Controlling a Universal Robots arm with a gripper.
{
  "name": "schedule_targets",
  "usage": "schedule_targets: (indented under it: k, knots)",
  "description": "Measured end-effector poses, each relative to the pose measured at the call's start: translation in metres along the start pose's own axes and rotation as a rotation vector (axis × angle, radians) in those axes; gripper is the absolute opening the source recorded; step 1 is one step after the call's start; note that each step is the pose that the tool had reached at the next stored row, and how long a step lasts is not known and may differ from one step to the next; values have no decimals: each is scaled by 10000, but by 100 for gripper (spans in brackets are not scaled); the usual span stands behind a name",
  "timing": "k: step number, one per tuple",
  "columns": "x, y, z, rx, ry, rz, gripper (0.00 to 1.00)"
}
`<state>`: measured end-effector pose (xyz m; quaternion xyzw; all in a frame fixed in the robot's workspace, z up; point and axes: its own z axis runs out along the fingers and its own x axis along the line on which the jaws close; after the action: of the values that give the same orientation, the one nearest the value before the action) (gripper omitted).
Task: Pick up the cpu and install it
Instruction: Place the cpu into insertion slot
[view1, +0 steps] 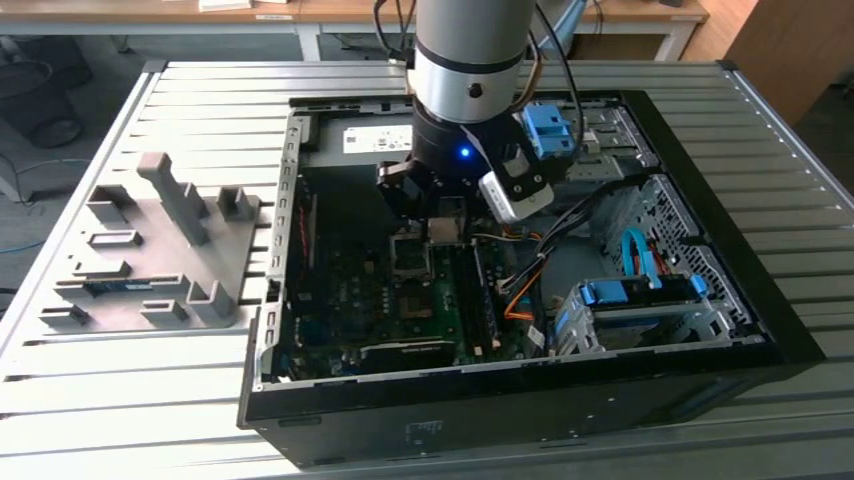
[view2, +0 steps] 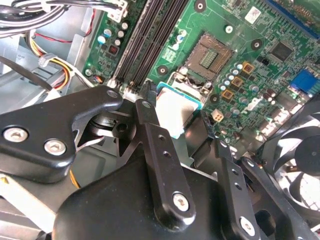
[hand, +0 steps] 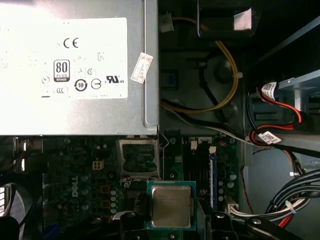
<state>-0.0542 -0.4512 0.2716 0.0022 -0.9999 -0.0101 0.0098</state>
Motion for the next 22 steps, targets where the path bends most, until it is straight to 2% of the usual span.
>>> schedule_targets:
  k: [8, 22]
  knots:
    - [7, -92, 38, 67, 1, 2, 47]
    - [6, -112, 84, 82, 1, 2, 47]
